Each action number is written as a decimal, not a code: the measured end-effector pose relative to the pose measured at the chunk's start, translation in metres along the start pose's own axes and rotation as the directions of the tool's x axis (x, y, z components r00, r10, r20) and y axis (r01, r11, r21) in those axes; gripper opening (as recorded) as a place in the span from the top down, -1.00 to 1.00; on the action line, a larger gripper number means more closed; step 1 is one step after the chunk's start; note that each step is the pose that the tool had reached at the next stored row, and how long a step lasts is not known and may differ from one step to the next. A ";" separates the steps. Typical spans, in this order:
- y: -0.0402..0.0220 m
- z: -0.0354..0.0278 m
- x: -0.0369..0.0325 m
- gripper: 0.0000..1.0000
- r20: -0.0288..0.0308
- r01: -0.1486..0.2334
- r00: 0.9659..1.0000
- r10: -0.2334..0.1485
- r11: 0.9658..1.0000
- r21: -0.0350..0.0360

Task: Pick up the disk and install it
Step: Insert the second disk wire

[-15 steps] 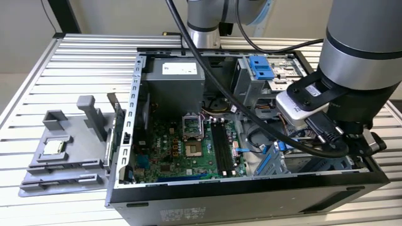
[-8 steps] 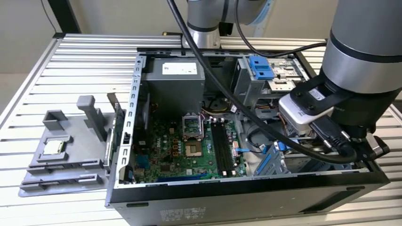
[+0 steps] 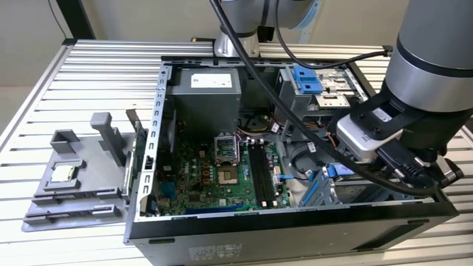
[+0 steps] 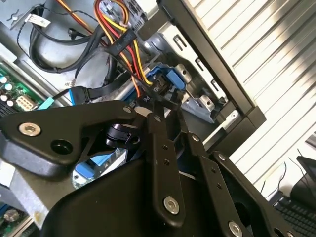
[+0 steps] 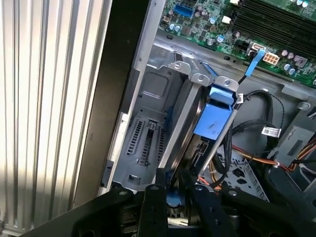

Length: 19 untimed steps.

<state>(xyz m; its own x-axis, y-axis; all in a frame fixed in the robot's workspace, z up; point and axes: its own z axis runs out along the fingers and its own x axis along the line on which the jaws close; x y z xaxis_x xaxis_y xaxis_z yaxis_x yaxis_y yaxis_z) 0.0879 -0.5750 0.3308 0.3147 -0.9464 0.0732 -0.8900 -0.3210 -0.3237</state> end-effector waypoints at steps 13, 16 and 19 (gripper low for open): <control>-0.0042 0.0006 0.0091 -1.00 0.016 0.047 0.999 -0.046 0.999 -0.018; -0.0051 0.0006 0.0120 -1.00 0.017 0.050 0.999 -0.049 0.998 -0.025; -0.0064 0.0020 0.0123 -1.00 0.007 0.063 0.998 -0.063 0.997 -0.036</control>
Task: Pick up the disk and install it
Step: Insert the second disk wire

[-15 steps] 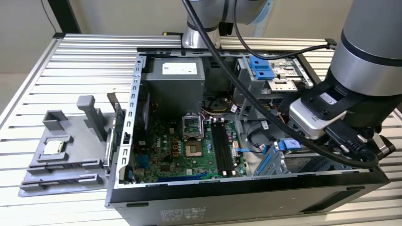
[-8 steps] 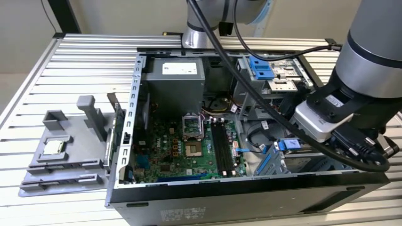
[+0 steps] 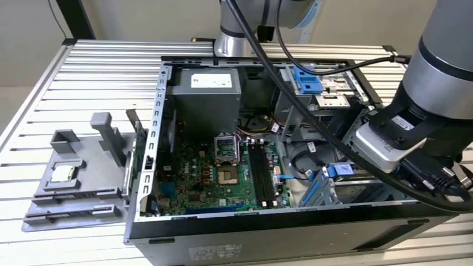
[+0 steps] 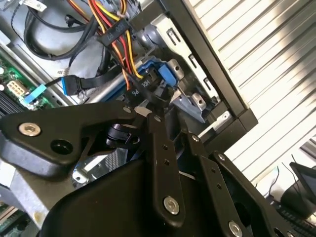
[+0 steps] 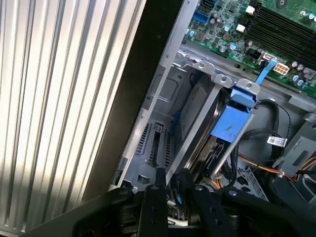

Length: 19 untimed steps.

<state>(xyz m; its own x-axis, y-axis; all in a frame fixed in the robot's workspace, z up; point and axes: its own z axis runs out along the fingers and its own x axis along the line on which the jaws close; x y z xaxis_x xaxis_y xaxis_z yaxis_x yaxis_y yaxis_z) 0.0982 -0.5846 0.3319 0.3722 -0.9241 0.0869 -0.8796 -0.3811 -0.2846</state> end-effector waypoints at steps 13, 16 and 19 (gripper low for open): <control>-0.0062 0.0035 -0.0089 -1.00 -0.007 0.047 0.999 -0.047 0.999 -0.005; -0.0063 0.0036 -0.0091 -1.00 -0.008 0.047 0.999 -0.048 0.999 -0.005; -0.0064 0.0035 -0.0091 -1.00 -0.008 0.048 0.999 -0.048 0.999 -0.005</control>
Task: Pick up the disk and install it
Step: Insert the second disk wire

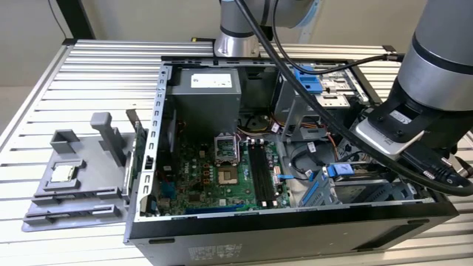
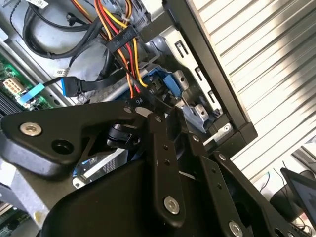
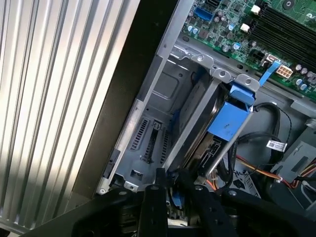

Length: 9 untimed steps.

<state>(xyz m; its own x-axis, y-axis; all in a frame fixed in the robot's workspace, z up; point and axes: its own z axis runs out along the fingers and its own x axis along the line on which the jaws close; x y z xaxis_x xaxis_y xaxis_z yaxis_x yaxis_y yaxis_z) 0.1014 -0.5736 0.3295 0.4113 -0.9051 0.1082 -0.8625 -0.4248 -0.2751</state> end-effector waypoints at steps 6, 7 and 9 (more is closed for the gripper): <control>0.0000 0.0000 0.0000 1.00 0.000 0.000 1.000 0.000 1.000 0.000; 0.0000 0.0000 0.0000 1.00 0.000 0.000 1.000 0.000 1.000 0.000; 0.0000 0.0000 0.0000 1.00 0.000 0.000 1.000 0.000 1.000 0.000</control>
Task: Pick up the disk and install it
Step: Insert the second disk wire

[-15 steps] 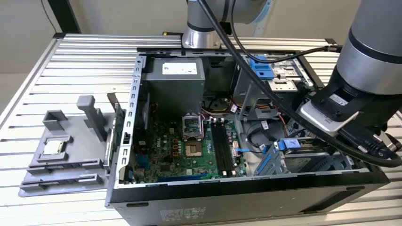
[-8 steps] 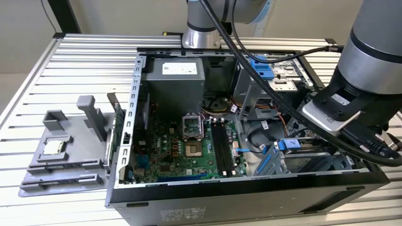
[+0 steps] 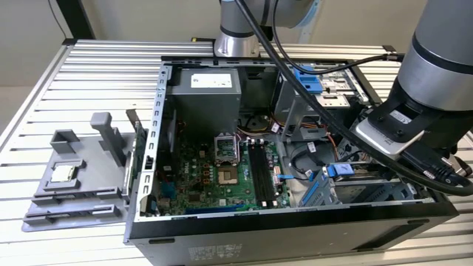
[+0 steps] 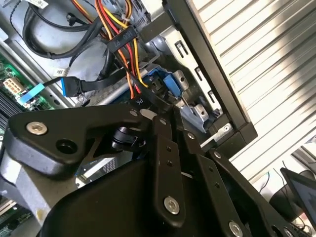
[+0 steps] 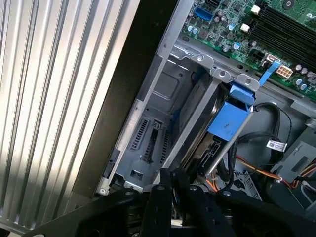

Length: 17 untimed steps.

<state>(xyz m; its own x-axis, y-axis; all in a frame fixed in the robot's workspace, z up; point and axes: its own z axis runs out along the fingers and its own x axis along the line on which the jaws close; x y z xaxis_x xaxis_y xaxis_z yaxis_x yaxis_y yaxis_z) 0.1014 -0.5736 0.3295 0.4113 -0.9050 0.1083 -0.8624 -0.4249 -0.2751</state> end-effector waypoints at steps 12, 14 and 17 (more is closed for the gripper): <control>0.0148 -0.0121 -0.0004 1.00 0.005 -0.002 1.000 0.002 1.000 0.002; 0.0193 -0.0146 -0.0014 1.00 0.006 -0.002 1.000 0.002 1.000 0.003; 0.0273 -0.0180 -0.0049 1.00 0.008 -0.004 1.000 0.004 1.000 0.004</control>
<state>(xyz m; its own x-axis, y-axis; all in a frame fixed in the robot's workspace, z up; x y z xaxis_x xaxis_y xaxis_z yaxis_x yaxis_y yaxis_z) 0.0705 -0.5812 0.3387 0.4102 -0.9065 0.0997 -0.8629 -0.4212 -0.2791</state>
